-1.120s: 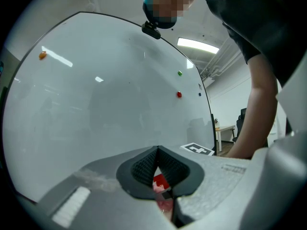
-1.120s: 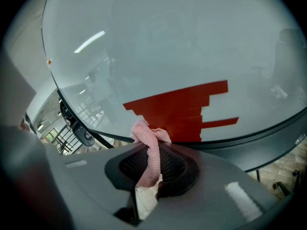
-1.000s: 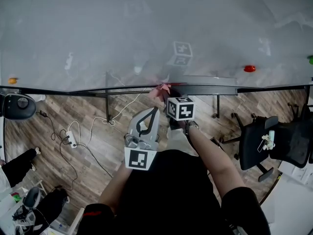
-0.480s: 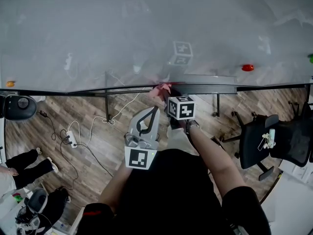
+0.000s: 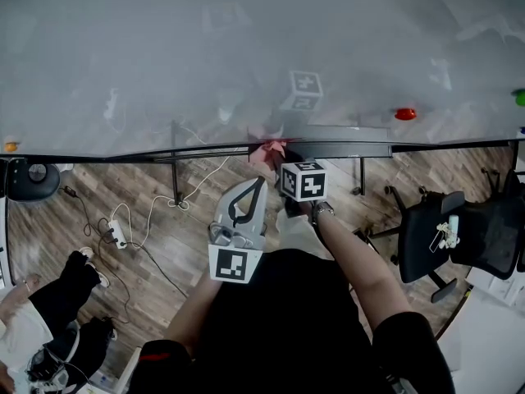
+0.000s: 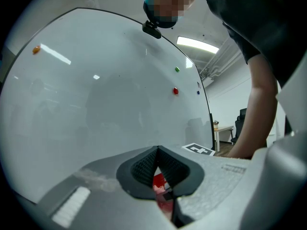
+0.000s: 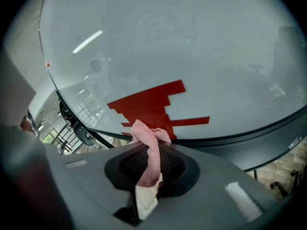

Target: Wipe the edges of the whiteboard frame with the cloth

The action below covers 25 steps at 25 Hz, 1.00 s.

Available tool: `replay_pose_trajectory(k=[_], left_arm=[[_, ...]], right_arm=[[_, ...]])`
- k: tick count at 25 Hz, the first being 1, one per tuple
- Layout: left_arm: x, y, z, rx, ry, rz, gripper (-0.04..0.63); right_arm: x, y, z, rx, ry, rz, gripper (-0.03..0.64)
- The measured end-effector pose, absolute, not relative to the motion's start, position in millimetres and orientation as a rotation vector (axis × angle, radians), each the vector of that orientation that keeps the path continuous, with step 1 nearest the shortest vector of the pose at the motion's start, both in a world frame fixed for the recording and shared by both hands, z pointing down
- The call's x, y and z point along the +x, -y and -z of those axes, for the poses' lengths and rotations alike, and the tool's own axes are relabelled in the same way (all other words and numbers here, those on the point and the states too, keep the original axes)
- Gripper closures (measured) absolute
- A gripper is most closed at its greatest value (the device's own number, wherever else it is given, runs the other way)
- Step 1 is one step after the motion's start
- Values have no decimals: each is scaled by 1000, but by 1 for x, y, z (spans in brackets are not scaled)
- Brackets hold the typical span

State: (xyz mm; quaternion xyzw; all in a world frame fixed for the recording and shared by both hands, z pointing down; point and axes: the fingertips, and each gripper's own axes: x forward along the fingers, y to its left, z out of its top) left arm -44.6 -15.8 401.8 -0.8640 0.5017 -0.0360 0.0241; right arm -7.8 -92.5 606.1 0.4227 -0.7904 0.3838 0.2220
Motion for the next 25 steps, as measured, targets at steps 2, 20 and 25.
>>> replay_pose_trajectory(k=[2, 20, 25], left_arm=[[-40, 16, -402, -2677, -1559, 107, 595], [-35, 26, -406, -2651, -1603, 113, 595], [-36, 28, -407, -2644, -1622, 120, 595]], right_arm=[[-4, 92, -605, 1162, 2187, -1059, 565], [-5, 94, -606, 1082, 2213, -1040, 563], [-6, 95, -606, 1071, 2216, -1039, 563]])
